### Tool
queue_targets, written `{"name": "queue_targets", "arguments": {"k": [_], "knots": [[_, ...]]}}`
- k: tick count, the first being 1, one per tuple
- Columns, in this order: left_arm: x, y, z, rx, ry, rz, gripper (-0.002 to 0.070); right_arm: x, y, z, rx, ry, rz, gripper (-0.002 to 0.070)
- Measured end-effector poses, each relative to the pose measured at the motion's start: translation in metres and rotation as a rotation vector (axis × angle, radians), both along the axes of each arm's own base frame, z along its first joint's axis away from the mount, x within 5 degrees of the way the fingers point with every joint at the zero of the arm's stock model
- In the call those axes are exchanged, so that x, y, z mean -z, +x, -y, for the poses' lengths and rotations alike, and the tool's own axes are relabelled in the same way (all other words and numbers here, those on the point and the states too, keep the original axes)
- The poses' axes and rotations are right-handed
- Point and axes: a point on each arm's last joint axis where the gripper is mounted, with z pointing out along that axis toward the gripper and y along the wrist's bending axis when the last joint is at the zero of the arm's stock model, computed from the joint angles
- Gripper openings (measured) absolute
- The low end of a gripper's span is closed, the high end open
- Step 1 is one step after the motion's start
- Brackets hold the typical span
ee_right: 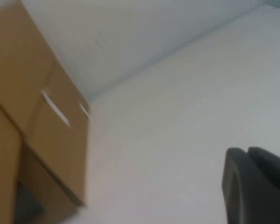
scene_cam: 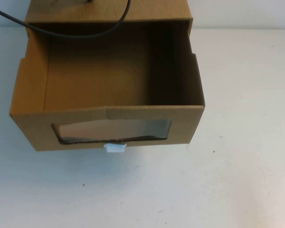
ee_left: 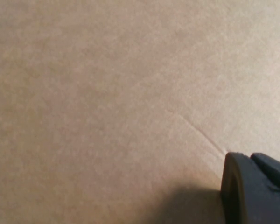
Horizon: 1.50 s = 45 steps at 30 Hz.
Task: Close the shoe box
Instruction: Close the shoe box with your right arm
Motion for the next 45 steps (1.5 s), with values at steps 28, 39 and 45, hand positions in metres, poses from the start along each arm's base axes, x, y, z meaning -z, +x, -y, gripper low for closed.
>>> {"name": "queue_targets", "arguments": {"k": [28,39,45], "knots": [[0.000,0.000,0.002,-0.001,-0.003,0.006,-0.0002,-0.151,0.074,-0.050,-0.695,-0.128,-0.539,-0.0011],[0.000,0.000,0.002,-0.002,-0.004,0.005,-0.0002,-0.193,0.099,-0.152,-1.011,-0.374,-0.485,-0.0011],[0.000,0.000,0.002,-0.002,-0.004,0.005,-0.0002,-0.186,0.103,-0.221,-1.042,-0.526,-0.463,-0.0011]]}}
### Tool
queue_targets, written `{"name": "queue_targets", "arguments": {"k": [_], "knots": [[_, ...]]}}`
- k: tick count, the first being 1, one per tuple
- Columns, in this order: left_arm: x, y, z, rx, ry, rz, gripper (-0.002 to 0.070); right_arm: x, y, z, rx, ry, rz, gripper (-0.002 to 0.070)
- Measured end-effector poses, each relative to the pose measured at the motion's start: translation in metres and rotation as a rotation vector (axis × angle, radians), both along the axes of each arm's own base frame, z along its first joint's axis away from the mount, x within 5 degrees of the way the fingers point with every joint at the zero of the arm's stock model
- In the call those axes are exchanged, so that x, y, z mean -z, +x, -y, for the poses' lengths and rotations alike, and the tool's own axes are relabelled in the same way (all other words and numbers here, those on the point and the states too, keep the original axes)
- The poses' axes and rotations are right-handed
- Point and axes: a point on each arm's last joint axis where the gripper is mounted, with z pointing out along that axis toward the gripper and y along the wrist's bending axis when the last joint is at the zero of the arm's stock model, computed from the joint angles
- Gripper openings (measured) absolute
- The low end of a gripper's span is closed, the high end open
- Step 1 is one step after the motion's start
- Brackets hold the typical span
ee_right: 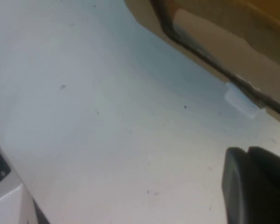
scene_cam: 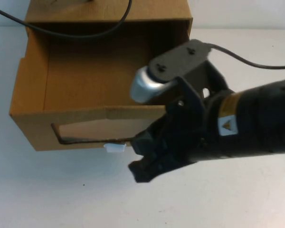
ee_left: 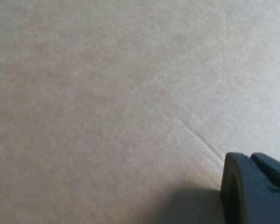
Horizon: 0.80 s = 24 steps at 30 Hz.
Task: Close the shoe box
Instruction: Close the shoe box with your right arm
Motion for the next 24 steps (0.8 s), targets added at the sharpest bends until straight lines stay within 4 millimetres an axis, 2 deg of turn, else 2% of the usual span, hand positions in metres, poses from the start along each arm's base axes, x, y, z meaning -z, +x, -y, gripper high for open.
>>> {"name": "queue_targets", "arguments": {"k": [5,11,19,24], "knots": [[0.000,0.000,-0.001,-0.002,-0.004,-0.001,-0.0002,-0.004,0.018,-0.029,0.002,-0.013,0.033,-0.0011],[0.000,0.002,-0.006,-0.012,-0.011,-0.005,-0.0002,-0.009,0.032,-0.043,0.008,-0.024,0.075,-0.0011],[0.000,0.002,-0.007,-0.013,-0.017,-0.008,-0.0002,-0.009,0.052,-0.050,0.045,-0.030,0.060,-0.0011],[0.000,0.002,-0.007,-0.013,-0.017,-0.008,-0.0002,-0.021,0.046,-0.050,-0.007,-0.012,0.014,-0.0011]]}}
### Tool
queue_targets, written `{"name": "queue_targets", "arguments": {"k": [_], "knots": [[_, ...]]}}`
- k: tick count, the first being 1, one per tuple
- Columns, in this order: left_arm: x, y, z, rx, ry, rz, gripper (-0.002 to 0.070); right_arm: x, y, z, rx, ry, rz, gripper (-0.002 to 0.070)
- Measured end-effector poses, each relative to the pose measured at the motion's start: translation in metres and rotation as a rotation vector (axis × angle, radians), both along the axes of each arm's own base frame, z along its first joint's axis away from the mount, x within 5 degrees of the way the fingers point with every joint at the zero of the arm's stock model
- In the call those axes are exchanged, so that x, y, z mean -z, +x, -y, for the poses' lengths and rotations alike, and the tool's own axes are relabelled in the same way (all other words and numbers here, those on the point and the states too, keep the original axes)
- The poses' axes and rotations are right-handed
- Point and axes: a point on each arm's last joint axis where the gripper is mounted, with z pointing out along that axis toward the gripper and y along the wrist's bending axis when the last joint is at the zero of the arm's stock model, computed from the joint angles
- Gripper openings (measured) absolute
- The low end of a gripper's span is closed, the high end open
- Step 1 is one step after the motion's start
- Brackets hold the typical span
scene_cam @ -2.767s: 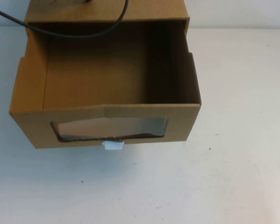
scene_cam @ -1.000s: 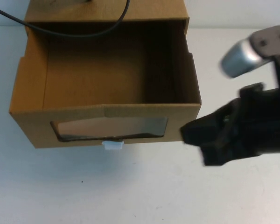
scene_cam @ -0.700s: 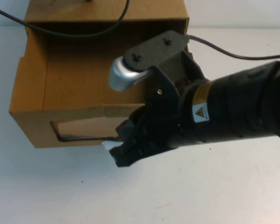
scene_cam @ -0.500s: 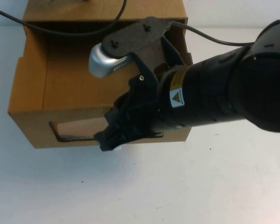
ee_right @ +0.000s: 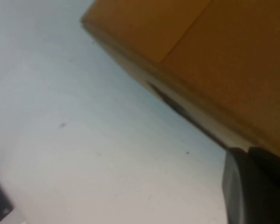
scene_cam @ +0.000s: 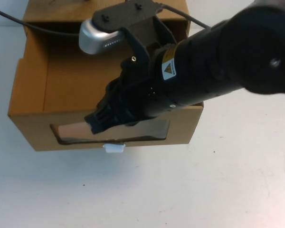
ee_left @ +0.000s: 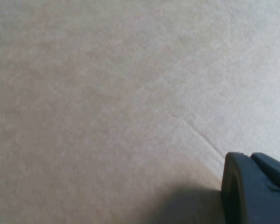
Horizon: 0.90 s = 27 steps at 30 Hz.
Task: Close the shoe box
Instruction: Close the shoe box with your right arm
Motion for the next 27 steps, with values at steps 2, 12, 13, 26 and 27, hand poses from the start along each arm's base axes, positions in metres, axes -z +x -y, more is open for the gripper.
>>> {"name": "queue_targets", "arguments": {"k": [2,12,13,26,27], "knots": [[0.000,0.000,0.000,0.000,0.000,0.000,-0.0002,-0.007,-0.007,0.001,-0.037,0.012,-0.033,-0.0011],[0.000,0.000,0.000,0.000,0.000,0.000,-0.0002,0.021,0.003,-0.013,-0.054,-0.088,-0.112,-0.0011],[0.000,0.000,0.000,0.000,0.000,0.000,-0.0002,0.024,0.006,-0.015,-0.049,-0.089,-0.109,-0.0011],[0.000,0.000,0.000,0.000,0.000,0.000,-0.0002,0.025,0.041,-0.004,0.060,0.016,-0.077,-0.0011],[0.000,0.000,0.000,0.000,0.000,0.000,-0.0002,0.024,0.043,-0.003,0.066,0.025,-0.069,-0.0011]]}}
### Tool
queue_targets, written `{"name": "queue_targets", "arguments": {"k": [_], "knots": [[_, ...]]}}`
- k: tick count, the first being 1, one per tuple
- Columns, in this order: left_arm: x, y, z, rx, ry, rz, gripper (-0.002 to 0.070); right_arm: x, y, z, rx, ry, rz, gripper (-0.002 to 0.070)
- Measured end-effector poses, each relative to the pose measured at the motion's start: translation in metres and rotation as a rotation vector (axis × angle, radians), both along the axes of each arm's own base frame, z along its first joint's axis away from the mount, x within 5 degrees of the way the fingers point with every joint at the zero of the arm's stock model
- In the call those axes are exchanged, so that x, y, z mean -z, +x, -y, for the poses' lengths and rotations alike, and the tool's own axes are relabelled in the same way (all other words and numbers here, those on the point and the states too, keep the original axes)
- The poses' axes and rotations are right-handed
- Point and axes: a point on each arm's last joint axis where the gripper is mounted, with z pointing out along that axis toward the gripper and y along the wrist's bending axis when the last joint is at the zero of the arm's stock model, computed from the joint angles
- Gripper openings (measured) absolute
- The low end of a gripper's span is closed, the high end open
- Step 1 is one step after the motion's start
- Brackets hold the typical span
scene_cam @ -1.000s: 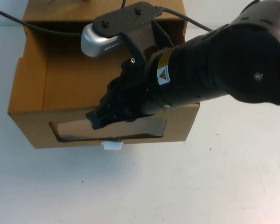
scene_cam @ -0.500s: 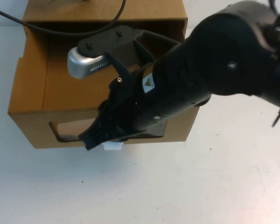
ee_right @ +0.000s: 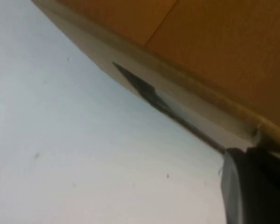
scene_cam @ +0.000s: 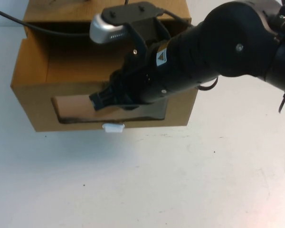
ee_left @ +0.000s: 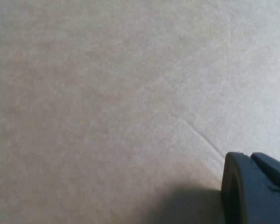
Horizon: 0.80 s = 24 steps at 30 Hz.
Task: Close the shoe box
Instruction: Close the shoe box with your right arm
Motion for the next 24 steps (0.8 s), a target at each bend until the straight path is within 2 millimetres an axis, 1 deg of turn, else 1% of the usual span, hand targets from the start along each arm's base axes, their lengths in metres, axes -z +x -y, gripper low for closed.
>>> {"name": "queue_targets", "arguments": {"k": [3,11,19,24], "knots": [[0.000,0.000,0.000,0.000,0.000,0.000,-0.0002,-0.002,0.008,0.002,0.025,0.034,0.031,-0.0011],[0.000,0.000,0.000,-0.001,-0.001,0.001,-0.0002,-0.002,0.040,0.012,0.118,0.110,0.081,-0.0011],[0.000,0.000,0.000,-0.004,-0.002,0.005,-0.0002,-0.006,0.073,0.010,0.121,0.184,0.087,-0.0011],[0.000,0.001,0.000,-0.004,-0.002,0.004,-0.0002,0.002,0.096,0.008,0.143,0.199,0.080,-0.0011]]}}
